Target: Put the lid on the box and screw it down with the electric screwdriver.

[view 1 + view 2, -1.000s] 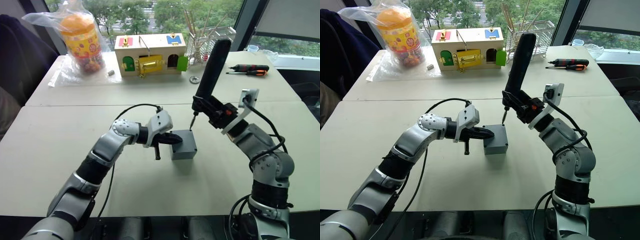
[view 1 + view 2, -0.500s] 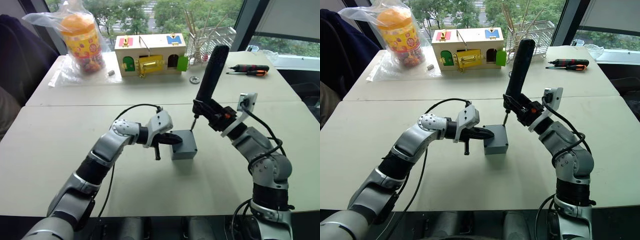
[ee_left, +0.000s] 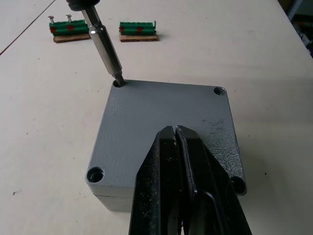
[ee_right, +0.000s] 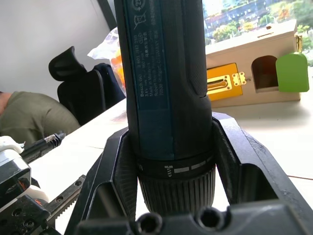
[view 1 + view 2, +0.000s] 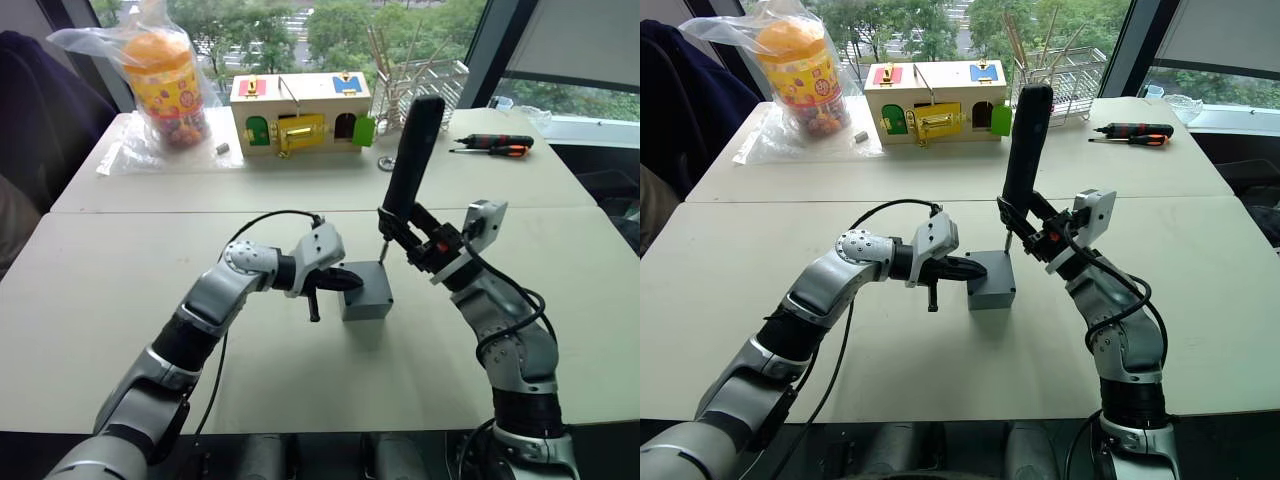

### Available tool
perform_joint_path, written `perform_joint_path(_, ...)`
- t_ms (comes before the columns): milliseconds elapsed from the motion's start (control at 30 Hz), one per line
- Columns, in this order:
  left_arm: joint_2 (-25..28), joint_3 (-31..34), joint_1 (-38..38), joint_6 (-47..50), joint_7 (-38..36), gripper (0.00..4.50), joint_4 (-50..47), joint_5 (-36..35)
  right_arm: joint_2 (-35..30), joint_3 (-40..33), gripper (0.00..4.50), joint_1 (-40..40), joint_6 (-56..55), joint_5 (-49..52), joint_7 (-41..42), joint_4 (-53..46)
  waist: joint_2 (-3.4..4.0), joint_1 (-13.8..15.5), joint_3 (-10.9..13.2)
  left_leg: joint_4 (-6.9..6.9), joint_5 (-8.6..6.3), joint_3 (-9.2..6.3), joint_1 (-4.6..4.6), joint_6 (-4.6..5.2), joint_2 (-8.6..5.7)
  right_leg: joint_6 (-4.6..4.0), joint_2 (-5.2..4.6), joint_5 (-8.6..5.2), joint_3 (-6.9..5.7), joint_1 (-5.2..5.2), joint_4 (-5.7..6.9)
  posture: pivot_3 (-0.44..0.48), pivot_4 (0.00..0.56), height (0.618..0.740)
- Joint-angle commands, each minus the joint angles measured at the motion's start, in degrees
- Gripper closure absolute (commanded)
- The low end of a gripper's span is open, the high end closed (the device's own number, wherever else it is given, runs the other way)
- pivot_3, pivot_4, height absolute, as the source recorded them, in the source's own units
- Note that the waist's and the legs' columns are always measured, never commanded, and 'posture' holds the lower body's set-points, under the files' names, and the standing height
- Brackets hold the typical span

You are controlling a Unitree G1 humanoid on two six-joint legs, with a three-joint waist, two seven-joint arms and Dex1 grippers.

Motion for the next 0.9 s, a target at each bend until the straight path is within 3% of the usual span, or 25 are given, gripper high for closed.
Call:
perform_joint_path(33,0.67,-0.04,0.82,0.10,-0.30,4.50,-0.87,0.28,0.40,2.41,2.76,3.71,-0.96,-3.72,-1.15,3.62,-0.11,0.05,-0.09,0.00,0.00,-0.01,0.02,0.00,0.01,0.00,0.00,0.00,0.00,0.03,0.00,0.000,0.150,0.708)
perform_joint_path(433,0.62,-0.08,0.46,-0.45,-0.62,4.50,0.02,0.51,-0.42,5.88,2.76,8.49,-4.09,-6.47,-1.51,2.33,-0.34,0.10,-0.33,-0.13,-0.04,-0.06,0.59,0.04,0.18,-0.02,0.00,-0.02,-0.01,0.62,-0.15,0.000,0.150,0.708)
perform_joint_path(900,0.22,-0.40,0.40,-0.64,-0.54,4.50,0.15,0.76,-0.63,5.55,2.76,7.94,-4.63,-6.61,-1.60,3.58,-0.34,0.12,-0.33,-0.17,-0.09,-0.06,0.72,0.10,0.19,-0.03,-0.02,-0.02,-0.01,0.75,-0.17,0.000,0.150,0.708)
